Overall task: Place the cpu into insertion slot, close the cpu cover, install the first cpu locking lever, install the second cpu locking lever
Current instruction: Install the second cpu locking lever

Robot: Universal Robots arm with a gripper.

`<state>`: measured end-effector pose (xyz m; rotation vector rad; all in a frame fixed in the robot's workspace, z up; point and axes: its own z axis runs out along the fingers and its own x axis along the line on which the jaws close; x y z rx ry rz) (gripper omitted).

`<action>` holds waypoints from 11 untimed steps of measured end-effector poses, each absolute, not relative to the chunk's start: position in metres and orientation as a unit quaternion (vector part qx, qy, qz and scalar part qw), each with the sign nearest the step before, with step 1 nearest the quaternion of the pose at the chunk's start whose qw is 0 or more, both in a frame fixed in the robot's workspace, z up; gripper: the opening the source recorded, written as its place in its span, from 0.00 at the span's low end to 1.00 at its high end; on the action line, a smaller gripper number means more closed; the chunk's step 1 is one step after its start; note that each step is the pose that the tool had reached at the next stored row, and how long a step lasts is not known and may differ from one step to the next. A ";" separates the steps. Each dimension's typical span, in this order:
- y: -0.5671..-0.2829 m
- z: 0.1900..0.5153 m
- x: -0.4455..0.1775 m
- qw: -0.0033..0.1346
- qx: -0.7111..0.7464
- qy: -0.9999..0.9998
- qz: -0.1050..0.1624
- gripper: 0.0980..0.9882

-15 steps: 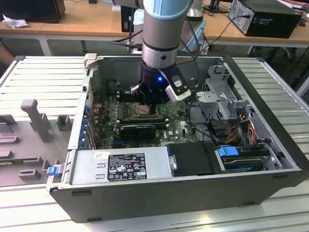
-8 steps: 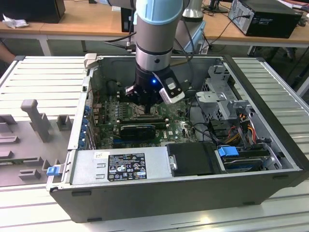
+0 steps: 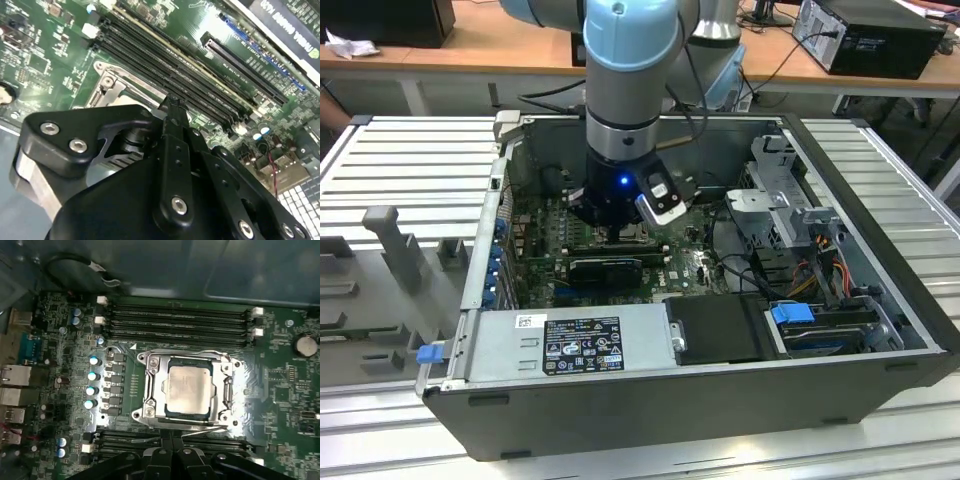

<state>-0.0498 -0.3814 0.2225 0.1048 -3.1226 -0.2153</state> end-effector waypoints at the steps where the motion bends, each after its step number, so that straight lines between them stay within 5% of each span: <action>1: -0.381 0.222 -0.050 0.005 0.033 -0.997 -0.071 0.01; 11: -0.387 0.221 -0.061 0.005 0.041 -0.996 -0.082 0.01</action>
